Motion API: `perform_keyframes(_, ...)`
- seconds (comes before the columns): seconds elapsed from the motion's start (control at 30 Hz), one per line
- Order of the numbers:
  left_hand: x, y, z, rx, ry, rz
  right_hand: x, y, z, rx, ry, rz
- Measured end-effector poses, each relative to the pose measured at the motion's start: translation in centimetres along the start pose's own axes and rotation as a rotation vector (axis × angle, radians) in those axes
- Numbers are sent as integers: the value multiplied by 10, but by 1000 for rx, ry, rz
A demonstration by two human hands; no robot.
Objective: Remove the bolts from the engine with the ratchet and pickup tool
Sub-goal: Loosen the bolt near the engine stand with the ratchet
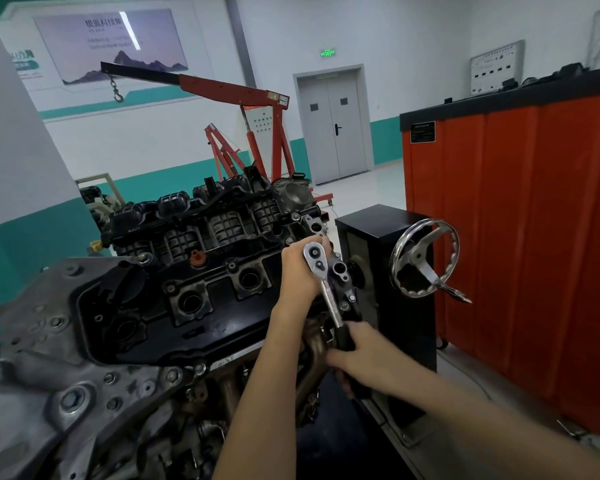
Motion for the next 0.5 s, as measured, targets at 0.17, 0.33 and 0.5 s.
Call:
perform_keyframes(0.17, -3, -4, 3, -66, -156, -10, -13, -27, 106, 720, 417, 88)
perform_keyframes(0.33, -3, -1, 3, -73, -38, 13, -16, -47, 126, 974, 603, 202)
perform_keyframes(0.5, -1, -2, 4, -29, 59, 27, -4, 1, 46, 260, 421, 84)
Point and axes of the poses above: each hand's wrist, its own x-axis away from the middle knuckle, its own z-axis out of the back of the hand, y = z × x, the point moved 5 cm from there along -x, towards the middle knuckle, and after that the axes turned 13 degrees about -z, right-handed, at the moved point
